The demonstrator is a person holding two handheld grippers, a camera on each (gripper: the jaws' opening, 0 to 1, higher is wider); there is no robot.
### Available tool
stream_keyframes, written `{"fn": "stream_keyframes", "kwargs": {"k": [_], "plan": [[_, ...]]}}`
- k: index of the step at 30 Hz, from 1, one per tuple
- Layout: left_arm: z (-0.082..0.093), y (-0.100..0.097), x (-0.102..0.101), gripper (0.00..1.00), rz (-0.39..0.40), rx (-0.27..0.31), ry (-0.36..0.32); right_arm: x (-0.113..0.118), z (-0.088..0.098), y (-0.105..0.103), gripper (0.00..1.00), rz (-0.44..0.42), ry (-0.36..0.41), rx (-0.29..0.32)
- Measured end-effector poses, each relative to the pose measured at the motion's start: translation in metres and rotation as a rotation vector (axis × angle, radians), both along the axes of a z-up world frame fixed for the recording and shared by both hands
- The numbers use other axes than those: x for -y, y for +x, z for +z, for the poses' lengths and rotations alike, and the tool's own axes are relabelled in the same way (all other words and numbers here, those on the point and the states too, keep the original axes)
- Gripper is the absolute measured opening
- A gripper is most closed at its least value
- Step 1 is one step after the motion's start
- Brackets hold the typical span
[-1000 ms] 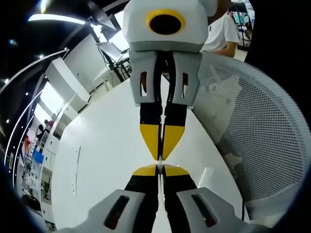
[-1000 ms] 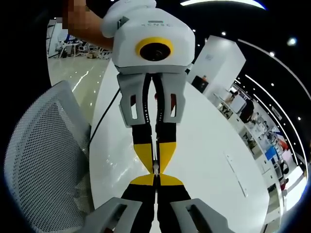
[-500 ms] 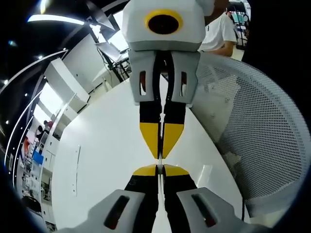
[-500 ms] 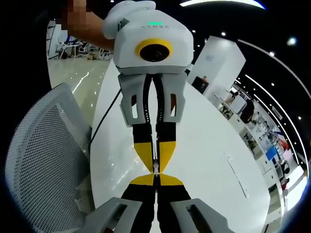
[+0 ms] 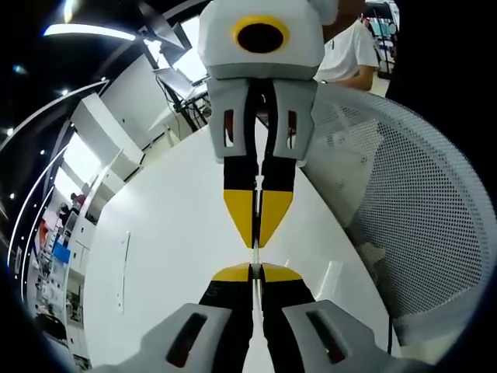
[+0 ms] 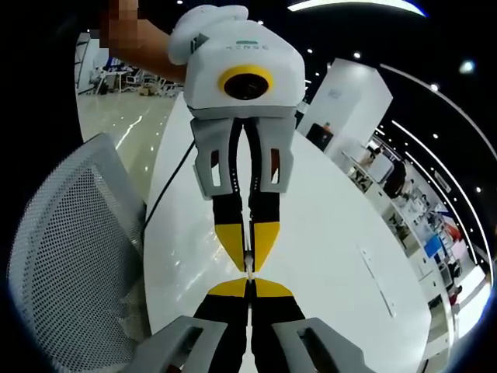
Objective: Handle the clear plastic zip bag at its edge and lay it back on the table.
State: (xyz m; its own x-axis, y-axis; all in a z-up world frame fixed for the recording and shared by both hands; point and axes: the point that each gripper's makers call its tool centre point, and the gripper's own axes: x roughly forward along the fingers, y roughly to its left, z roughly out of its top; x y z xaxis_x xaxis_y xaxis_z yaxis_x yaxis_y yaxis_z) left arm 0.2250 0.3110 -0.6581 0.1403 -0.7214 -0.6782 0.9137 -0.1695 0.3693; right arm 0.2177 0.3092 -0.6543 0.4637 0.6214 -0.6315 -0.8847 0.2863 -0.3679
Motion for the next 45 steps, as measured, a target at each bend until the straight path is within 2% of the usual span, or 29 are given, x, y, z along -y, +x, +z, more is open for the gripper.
{"fn": "stream_keyframes", "kwargs": {"k": [45], "plan": [[0.004,0.0031,-0.0029,0.0,0.005,0.002,-0.01,0.0067,0.0062,0.0001,0.0,-0.005,0.009,0.007]]}}
